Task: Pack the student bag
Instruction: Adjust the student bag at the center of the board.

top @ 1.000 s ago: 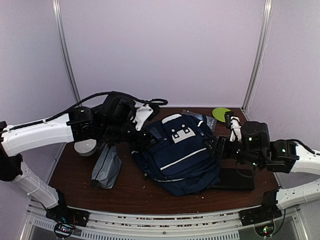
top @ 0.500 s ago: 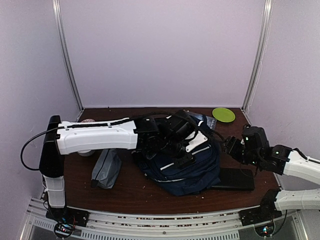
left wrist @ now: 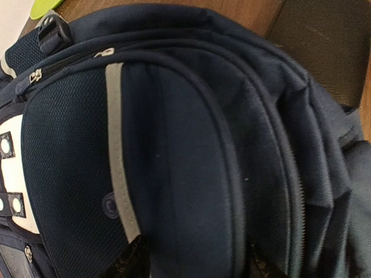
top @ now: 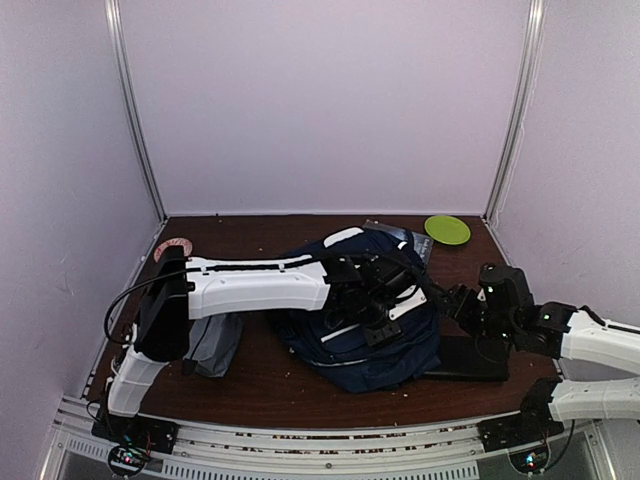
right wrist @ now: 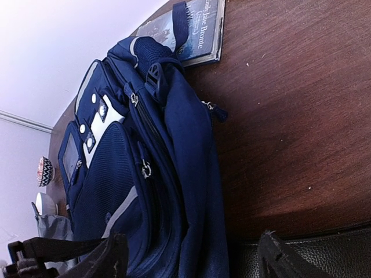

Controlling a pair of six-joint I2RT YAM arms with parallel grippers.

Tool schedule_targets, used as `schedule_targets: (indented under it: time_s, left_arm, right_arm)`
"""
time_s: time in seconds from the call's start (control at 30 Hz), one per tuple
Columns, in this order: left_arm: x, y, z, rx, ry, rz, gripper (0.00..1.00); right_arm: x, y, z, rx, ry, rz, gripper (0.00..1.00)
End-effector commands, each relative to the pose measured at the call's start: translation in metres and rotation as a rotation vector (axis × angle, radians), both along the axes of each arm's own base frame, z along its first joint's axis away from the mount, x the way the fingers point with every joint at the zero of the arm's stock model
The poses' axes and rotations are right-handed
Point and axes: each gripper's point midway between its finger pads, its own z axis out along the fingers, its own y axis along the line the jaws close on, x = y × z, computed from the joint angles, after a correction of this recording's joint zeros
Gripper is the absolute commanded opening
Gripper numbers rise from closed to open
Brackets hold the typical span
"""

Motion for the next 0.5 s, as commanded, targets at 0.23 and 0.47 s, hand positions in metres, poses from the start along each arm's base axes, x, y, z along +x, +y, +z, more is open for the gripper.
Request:
schedule_targets:
  time_s: [0.23,0.47]
  left_arm:
    - [0.062,0.034,0.073,-0.137,-0.143,0.221,0.0]
    - [0.126,0.104,0.134,-0.352,-0.051,0.467,0.0]
  right_arm:
    - [0.012,0.018,0.024,0.026,-0.074,0.069,0.76]
    - [0.025,0.047,0.04,0.009,-0.109,0.198,0.75]
